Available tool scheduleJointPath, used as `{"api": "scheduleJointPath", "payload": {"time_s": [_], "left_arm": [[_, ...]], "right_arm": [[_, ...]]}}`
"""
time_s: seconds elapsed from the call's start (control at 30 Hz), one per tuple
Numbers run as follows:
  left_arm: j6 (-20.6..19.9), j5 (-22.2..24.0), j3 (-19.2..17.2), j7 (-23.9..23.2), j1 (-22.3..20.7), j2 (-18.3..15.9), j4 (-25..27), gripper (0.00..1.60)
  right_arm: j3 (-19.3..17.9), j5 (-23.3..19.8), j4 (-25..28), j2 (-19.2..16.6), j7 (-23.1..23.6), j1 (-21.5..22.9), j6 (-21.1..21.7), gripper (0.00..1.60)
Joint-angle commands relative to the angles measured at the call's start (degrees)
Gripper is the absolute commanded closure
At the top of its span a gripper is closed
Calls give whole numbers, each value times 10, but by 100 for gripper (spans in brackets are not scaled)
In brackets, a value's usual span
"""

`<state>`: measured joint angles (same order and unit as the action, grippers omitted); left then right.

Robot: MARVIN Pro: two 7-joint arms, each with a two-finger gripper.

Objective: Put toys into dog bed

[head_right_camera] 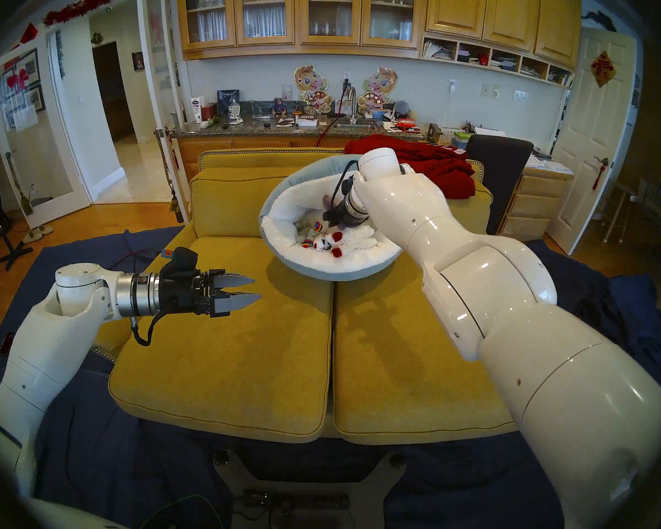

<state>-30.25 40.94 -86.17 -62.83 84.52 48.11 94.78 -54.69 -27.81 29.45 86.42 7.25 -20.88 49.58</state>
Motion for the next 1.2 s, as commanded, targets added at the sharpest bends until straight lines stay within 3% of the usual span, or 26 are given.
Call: {"api": "scheduleJointPath", "payload": {"time_s": [0.0,0.57,0.8,1.17], "left_arm": [[3,5,-7,-2,-14,2,9,0],[4,6,-9,-2,-17,5,11,0],[5,9,-12,-4,-21,9,13,0],[5,11,-15,-5,-24,16,13,0]], "right_arm": [[5,10,-4,2,5,45,-18,0],[27,33,-34,-10,37,80,-44,0],[36,45,-39,-40,74,109,-59,0],[45,55,9,-106,174,134,-66,0]]}}
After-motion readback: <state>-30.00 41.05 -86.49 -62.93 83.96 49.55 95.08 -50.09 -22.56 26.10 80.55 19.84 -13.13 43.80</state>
